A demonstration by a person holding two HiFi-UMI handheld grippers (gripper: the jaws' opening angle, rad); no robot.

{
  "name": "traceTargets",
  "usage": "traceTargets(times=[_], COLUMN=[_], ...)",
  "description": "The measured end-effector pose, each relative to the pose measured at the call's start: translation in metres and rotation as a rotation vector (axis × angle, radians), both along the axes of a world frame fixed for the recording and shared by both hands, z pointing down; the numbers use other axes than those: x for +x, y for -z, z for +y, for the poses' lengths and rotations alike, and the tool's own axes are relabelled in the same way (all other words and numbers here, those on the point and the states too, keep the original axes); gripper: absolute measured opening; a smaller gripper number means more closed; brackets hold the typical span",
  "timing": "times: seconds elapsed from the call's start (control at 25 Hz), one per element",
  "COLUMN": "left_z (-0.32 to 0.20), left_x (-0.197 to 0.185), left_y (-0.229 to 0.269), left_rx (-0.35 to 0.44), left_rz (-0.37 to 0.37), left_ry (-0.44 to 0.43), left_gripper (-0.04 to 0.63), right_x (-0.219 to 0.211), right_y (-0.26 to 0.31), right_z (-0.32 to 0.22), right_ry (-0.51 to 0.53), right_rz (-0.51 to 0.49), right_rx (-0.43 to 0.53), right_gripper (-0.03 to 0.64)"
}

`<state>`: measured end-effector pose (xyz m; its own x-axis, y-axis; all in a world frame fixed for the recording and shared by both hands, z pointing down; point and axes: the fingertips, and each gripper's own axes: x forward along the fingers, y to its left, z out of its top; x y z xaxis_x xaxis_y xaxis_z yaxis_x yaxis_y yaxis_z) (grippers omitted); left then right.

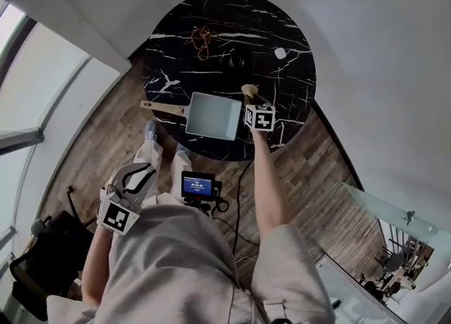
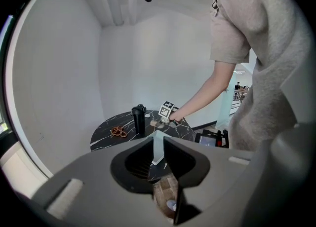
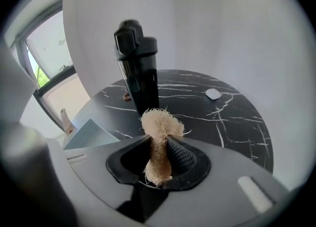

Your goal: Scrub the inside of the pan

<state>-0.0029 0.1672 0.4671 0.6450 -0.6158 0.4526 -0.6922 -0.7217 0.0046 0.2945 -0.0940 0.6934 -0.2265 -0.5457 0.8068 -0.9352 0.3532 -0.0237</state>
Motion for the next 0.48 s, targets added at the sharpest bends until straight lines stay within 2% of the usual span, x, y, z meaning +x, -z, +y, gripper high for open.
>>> traceTargets(times=[0.24, 0.48], left_z=[-0.032, -0.066], left_x=[0.007, 0.000], left_y=[-0.008, -0.031], left_rx=[0.026, 0.075], left_rz=[0.009, -0.049], left_ry=[-0.075, -0.254], left_gripper=[0.087, 0.123], right_x=[0.013, 0.002], right_y=[0.081, 0.135], right_z=[0.043, 0.098], right_ry=[-0.059, -0.134], right_rz=[-0.077, -0.084], right_rx=[0.185, 0.259], right_gripper=[0.110, 0.110])
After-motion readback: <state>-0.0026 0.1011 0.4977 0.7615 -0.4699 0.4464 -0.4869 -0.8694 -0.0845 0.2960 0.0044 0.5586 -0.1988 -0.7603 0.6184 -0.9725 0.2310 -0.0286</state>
